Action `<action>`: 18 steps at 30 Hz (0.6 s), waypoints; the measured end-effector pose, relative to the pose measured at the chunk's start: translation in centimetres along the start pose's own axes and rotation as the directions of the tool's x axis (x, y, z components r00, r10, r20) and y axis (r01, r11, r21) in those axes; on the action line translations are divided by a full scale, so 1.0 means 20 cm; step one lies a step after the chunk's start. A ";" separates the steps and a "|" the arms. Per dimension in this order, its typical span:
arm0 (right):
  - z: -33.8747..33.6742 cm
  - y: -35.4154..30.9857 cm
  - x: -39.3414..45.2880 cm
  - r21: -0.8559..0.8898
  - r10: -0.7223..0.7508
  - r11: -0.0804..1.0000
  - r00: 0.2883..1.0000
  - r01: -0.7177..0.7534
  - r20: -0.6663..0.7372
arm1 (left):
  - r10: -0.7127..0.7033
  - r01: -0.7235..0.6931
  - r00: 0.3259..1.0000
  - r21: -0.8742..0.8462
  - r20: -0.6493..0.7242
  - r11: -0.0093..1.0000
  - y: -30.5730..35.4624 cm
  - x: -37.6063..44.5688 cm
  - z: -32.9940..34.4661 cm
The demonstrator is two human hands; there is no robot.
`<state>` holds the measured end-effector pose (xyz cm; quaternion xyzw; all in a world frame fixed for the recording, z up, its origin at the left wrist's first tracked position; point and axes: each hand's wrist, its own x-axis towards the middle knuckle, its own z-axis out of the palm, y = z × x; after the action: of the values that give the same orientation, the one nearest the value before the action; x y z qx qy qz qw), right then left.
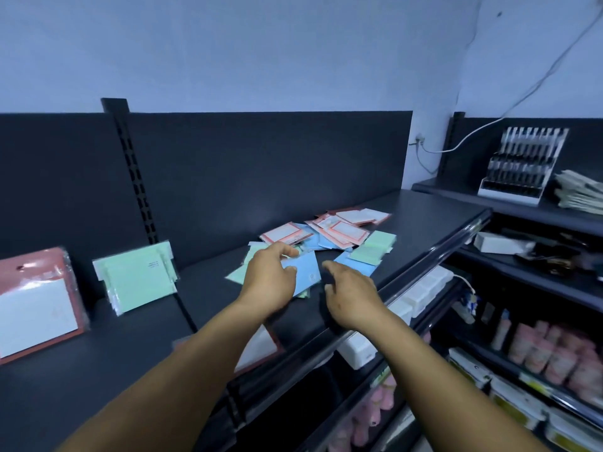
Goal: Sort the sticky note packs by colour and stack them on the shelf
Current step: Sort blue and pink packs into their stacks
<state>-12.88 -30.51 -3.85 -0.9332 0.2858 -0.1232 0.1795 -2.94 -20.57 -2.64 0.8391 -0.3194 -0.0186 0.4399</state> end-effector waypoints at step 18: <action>-0.10 0.55 0.52 -0.090 -0.130 0.985 0.977 0.146 0.169 | -0.133 0.124 0.989 0.123 0.062 0.985 0.16 0.23 0.41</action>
<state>-10.42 -45.53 -5.21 -0.9657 0.2106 -0.0442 0.1455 -3.45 -30.33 -4.07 0.8816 -0.2804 -0.0574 0.3754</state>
